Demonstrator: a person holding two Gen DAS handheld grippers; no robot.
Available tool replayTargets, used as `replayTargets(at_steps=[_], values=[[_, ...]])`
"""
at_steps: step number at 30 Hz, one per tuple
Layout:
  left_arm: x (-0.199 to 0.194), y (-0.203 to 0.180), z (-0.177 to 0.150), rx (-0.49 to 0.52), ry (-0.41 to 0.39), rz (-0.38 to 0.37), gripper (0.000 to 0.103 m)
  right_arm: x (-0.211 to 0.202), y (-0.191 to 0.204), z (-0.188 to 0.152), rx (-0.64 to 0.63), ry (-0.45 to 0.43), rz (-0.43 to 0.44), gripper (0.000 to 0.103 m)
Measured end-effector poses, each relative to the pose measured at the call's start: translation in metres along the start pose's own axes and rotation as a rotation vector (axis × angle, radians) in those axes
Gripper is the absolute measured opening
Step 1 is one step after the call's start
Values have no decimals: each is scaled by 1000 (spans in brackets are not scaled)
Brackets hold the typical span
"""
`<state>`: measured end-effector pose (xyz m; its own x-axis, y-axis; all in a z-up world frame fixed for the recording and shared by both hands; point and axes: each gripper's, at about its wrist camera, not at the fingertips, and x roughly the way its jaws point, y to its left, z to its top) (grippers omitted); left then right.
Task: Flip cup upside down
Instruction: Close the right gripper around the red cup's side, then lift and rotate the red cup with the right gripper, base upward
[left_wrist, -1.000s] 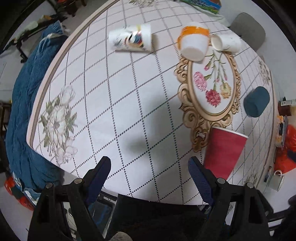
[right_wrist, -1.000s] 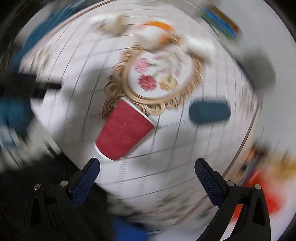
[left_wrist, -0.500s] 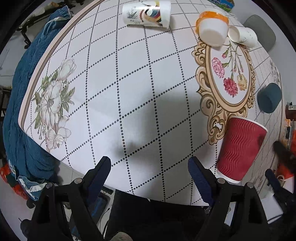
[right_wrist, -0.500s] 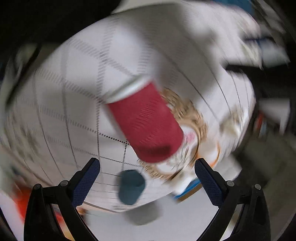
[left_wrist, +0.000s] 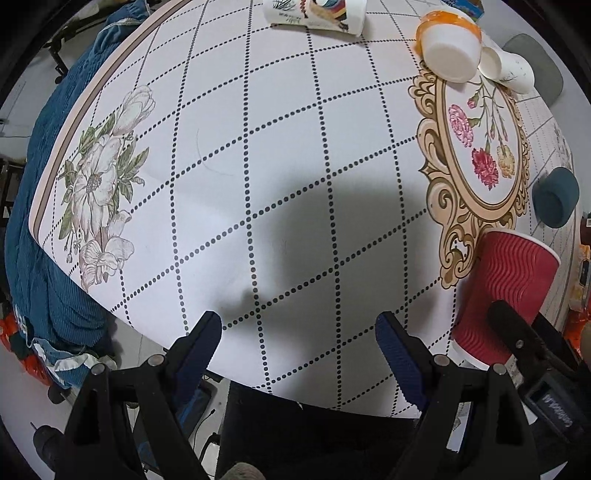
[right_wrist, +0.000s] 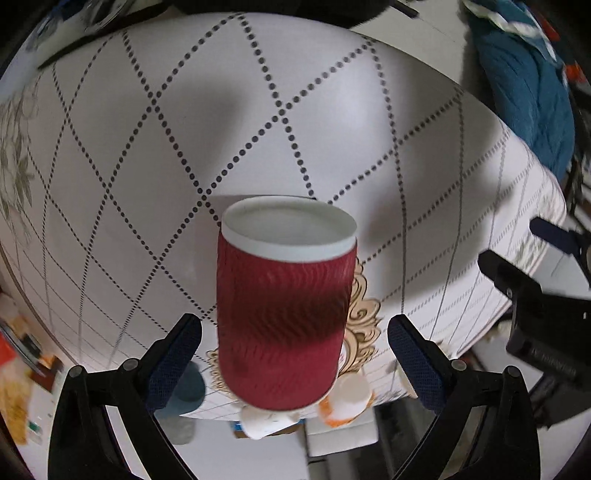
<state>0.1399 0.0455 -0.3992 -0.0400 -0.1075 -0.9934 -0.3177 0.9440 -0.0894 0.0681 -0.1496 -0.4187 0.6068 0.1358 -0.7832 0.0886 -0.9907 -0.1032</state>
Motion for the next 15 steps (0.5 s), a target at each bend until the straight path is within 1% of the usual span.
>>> replayTargets(at_steps=[6, 8, 11, 12, 14, 15], values=[[6, 2, -3, -7, 9, 1, 85, 14, 7, 1, -76, -6, -9, 102], [7, 2, -3, -5, 10, 2, 85, 21, 7, 0, -83, -4, -3, 98], [8, 1, -5, 1, 10, 6, 85, 29, 7, 3, -84, 5, 1, 95], [7, -2, -5, 2, 9, 7, 85, 32, 6, 2, -78, 4, 7, 93], [7, -3, -5, 6, 9, 11, 85, 38, 5, 2, -61, 9, 17, 81], [6, -2, -2, 6, 10, 11, 85, 40, 4, 3, -53, 14, 19, 79]])
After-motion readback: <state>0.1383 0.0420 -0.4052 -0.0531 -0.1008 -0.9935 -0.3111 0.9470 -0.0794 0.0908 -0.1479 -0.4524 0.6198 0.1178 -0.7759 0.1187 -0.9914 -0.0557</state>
